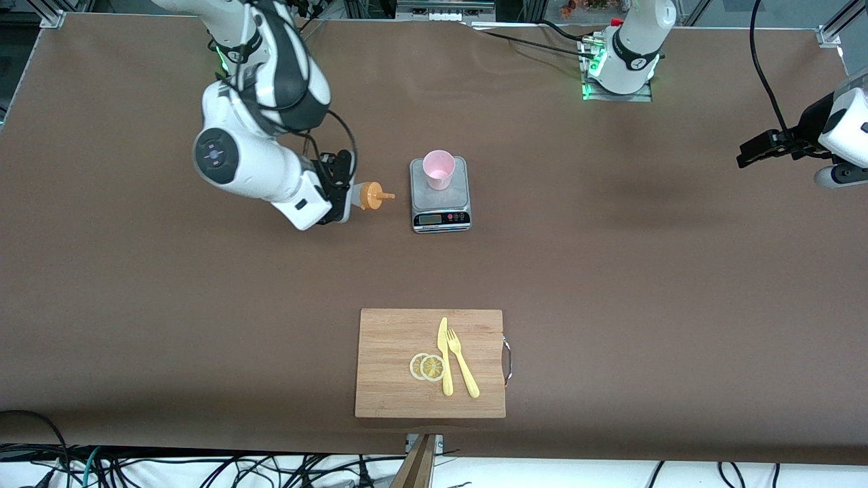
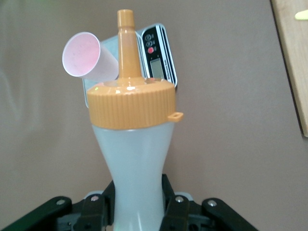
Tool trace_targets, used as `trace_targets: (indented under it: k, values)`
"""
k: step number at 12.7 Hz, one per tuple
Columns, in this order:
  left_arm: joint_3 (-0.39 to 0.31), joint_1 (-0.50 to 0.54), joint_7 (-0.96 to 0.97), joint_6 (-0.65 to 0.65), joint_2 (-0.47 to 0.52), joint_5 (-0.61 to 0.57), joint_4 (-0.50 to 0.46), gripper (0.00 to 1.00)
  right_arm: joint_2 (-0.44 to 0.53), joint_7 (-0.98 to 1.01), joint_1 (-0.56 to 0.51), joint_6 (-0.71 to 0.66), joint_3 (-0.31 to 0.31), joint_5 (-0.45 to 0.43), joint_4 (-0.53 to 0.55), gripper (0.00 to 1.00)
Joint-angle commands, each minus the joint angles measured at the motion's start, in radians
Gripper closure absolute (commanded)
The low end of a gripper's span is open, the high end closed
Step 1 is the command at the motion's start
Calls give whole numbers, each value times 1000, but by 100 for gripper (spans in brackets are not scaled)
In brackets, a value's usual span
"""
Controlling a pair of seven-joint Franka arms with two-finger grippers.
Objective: Add sauce to pink cup with both arms
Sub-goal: 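Turn the bottle upright and carry it back with the right gripper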
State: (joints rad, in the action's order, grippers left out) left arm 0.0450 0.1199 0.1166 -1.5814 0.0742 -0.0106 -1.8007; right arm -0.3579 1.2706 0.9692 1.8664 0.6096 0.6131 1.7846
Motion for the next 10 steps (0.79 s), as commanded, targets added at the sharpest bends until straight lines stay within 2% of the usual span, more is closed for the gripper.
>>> trace_targets:
  k: [1, 4, 10]
  values:
    - [0, 3, -3, 6, -8, -23, 17, 0, 8, 148, -102, -39, -4, 152, 19, 100]
    - [1, 4, -3, 0, -8, -23, 14, 0, -65, 350, -248, -157, -5, 377, 22, 100]
    - [3, 6, -3, -22, 1, -26, 1, 0, -225, 706, -463, -418, -8, 608, 13, 100]
